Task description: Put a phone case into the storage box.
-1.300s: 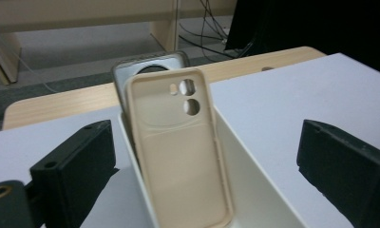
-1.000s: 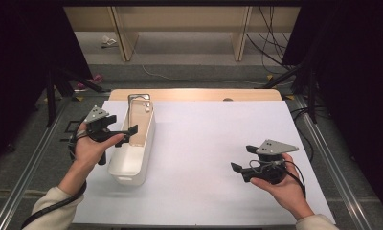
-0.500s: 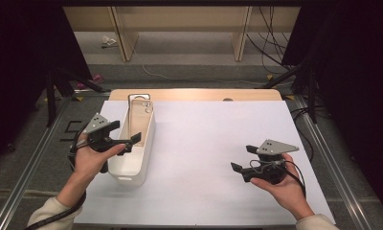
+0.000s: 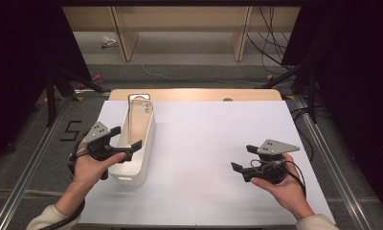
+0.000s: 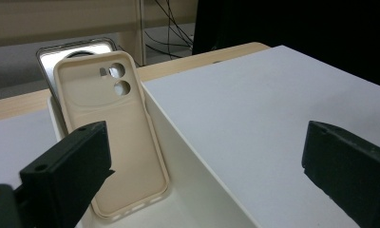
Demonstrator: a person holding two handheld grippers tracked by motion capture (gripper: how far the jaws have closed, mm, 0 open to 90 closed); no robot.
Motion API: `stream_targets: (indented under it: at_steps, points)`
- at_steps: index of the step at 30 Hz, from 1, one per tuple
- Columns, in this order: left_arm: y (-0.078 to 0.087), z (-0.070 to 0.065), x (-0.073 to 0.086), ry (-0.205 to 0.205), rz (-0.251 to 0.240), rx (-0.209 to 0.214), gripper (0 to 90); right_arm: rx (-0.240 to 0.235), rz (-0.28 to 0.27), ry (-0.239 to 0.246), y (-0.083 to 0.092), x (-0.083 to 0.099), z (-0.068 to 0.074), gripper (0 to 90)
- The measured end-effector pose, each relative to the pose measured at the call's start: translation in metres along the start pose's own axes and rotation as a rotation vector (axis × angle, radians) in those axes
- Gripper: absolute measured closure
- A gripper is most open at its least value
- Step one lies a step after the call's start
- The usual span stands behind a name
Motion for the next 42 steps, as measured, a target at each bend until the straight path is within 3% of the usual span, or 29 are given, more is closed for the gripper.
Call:
stream_targets:
  at_steps: [23,42]
  points:
    - [0.011,-0.010,0.017,-0.047,0.008,0.019,0.2,0.008,-0.002,-0.013,0.008,0.003,-0.004,16.6]
    - [0.015,-0.016,0.031,-0.056,0.010,0.005,0.0,0.004,0.002,-0.014,0.009,0.004,-0.004,16.2]
Point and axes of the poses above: each handheld gripper's, and its own axes: y roughly backward along the jaws, x roughly out of its underside, z roughly to its left, the point moved 6 cm from there along -y, roughly forward along the jaws, and after that the axes turned 13 degrees about x, right-handed, at the moved point
